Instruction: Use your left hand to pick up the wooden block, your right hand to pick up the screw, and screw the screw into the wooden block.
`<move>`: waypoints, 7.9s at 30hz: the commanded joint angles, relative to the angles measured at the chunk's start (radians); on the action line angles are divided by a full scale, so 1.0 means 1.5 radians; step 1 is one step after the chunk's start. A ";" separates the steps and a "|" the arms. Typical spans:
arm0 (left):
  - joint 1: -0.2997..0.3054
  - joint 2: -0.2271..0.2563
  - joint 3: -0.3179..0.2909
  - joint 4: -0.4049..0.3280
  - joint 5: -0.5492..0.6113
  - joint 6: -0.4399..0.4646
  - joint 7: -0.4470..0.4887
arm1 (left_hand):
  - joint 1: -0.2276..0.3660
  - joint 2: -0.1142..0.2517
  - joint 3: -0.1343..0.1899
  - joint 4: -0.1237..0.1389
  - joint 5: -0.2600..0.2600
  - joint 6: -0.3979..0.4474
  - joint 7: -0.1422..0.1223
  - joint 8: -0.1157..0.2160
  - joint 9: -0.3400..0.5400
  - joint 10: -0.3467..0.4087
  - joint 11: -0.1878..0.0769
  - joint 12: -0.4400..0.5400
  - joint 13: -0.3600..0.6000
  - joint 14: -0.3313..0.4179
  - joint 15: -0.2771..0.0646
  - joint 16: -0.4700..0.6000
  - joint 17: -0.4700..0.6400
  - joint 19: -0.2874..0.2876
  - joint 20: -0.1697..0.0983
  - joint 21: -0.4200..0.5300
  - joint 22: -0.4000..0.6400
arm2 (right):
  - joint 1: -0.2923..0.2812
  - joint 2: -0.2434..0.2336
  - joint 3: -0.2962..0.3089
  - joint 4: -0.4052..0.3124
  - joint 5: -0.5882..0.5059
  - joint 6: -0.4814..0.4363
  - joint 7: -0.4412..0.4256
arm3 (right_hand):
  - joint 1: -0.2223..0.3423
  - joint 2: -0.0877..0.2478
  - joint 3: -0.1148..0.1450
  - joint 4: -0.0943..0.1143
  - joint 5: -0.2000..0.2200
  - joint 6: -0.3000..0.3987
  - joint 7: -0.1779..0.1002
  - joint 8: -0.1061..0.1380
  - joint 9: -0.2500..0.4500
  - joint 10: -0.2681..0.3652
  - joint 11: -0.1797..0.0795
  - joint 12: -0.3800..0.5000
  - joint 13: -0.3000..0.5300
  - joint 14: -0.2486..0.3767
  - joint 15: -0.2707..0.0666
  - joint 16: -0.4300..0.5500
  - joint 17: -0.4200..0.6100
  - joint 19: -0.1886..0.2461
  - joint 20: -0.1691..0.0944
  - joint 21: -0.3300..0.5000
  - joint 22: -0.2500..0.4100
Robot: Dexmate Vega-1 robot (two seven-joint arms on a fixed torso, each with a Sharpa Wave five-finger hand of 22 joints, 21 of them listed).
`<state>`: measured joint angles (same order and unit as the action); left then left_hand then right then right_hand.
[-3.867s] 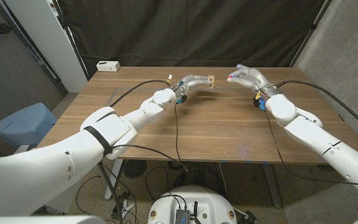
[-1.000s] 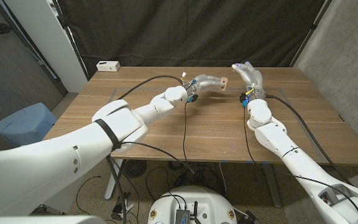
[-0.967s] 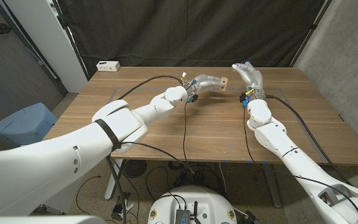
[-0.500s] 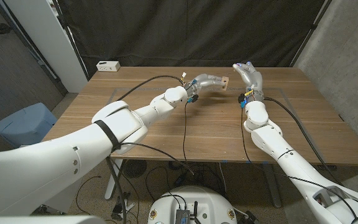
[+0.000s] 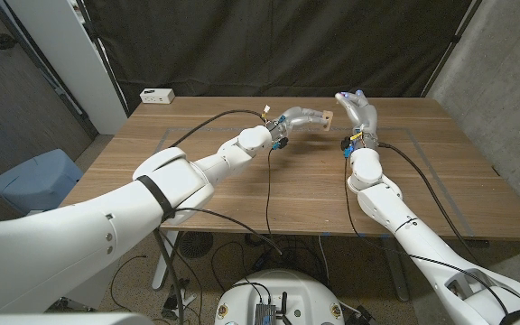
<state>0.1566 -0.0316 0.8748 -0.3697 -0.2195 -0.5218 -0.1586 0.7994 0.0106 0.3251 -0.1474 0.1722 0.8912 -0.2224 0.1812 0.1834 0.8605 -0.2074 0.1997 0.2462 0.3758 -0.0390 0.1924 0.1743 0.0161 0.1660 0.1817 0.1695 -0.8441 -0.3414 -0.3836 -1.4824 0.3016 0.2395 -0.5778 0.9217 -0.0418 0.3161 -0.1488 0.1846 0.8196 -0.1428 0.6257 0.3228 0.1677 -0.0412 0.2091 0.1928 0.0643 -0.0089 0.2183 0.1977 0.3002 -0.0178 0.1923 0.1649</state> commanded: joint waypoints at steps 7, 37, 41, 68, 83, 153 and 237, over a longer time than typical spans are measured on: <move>0.010 0.006 -0.008 -0.005 0.003 -0.031 -0.011 | 0.000 0.004 0.002 0.003 0.004 0.007 -0.001 0.006 0.004 -0.002 -0.002 0.002 0.001 -0.003 -0.039 0.001 0.002 0.001 0.001 0.005 0.003 | 0.001 0.017 -0.014 0.018 -0.015 0.013 -0.006 | 0.002 0.007 -0.002 0.000 0.000 -0.002 -0.004 0.007 0.003 0.001 -0.007 -0.005 0.003 0.003 -0.005 -0.001 0.004 -0.001 -0.001 -0.001 0.004; 0.015 -0.001 -0.014 -0.005 0.007 -0.028 -0.018 | 0.000 0.006 0.002 0.002 0.004 0.006 -0.001 0.006 0.004 -0.004 -0.001 0.003 0.000 -0.005 -0.037 0.001 0.001 0.000 0.001 0.005 0.003 | -0.022 0.008 -0.010 0.004 -0.024 0.021 -0.007 | 0.003 0.013 -0.004 0.000 -0.001 -0.006 -0.008 0.012 0.005 -0.004 -0.009 -0.007 0.003 -0.004 -0.006 -0.004 0.005 -0.009 -0.002 -0.003 0.004; 0.013 -0.004 -0.013 -0.004 0.007 -0.024 -0.014 | 0.000 0.006 0.002 0.002 0.004 0.006 -0.001 0.006 0.004 -0.004 -0.001 0.003 0.000 -0.004 -0.037 0.001 0.001 0.000 0.001 0.005 0.003 | -0.023 0.009 -0.009 0.009 -0.022 0.026 -0.004 | 0.003 0.013 -0.004 0.000 -0.001 -0.007 -0.007 0.012 0.005 -0.006 -0.010 -0.007 0.003 -0.004 -0.006 -0.004 0.005 -0.010 -0.002 -0.003 0.004; 0.015 -0.004 -0.011 -0.006 0.007 -0.030 -0.012 | 0.001 0.007 0.002 0.002 0.004 0.006 -0.001 0.007 0.004 -0.005 -0.001 0.004 0.000 -0.004 -0.038 0.002 0.001 0.000 0.002 0.005 0.003 | -0.022 0.016 -0.011 0.029 -0.017 0.043 0.004 | 0.005 0.017 -0.005 0.000 -0.001 -0.009 -0.007 0.015 0.004 -0.008 -0.013 -0.007 0.003 -0.006 -0.009 -0.005 0.005 -0.012 -0.002 -0.002 0.004; 0.016 -0.003 -0.013 -0.005 0.006 -0.030 -0.014 | 0.001 0.007 0.002 0.001 0.005 0.005 -0.001 0.006 0.004 -0.005 -0.001 0.004 0.000 -0.005 -0.038 0.001 0.001 0.001 0.001 0.006 0.003 | -0.021 0.020 -0.012 0.037 -0.017 0.049 0.004 | 0.005 0.017 -0.007 0.000 -0.001 -0.010 -0.009 0.018 0.006 -0.007 -0.014 -0.007 0.003 -0.005 -0.008 -0.005 0.005 -0.012 -0.002 -0.001 0.004; 0.029 0.002 -0.022 -0.010 0.005 -0.046 -0.020 | 0.004 0.010 0.003 0.000 0.005 0.005 -0.001 0.007 0.004 -0.005 -0.001 0.006 -0.001 -0.004 -0.038 0.002 0.001 0.002 0.002 0.006 0.003 | -0.037 0.014 -0.012 0.008 -0.024 0.039 0.003 | 0.005 0.023 -0.013 0.000 -0.001 -0.011 -0.010 0.026 0.000 -0.008 -0.016 -0.006 0.004 -0.006 -0.009 -0.005 0.006 -0.016 -0.002 -0.001 0.004; 0.035 0.011 -0.031 -0.015 0.001 -0.059 -0.032 | 0.005 0.012 0.003 -0.001 0.005 0.003 -0.001 0.007 0.004 -0.005 -0.001 0.007 -0.001 -0.003 -0.038 0.002 0.001 0.003 0.003 0.006 0.003 | -0.049 0.009 -0.017 0.011 -0.029 0.048 0.010 | 0.006 0.029 -0.019 -0.001 -0.002 -0.013 -0.011 0.035 -0.007 -0.011 -0.023 -0.007 0.004 -0.009 -0.009 -0.005 0.006 -0.019 0.000 -0.001 0.004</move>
<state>0.2074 -0.0194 0.8295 -0.3893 -0.2149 -0.6091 -0.2033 0.8071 0.0174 0.3231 -0.1496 0.1739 0.8880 -0.2219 0.1812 0.1838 0.8525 -0.2065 0.2043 0.2419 0.3711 -0.0447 0.1924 0.1742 0.0162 0.1661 0.1817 0.1695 -0.9111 -0.3236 -0.4050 -1.4571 0.2641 0.3194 -0.5639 0.9308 -0.0062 0.2882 -0.1488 0.1768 0.7975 -0.1501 0.6733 0.3107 0.1535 -0.0736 0.2002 0.1927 0.0516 -0.0216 0.2138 0.2019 0.2730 -0.0194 0.1885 0.1648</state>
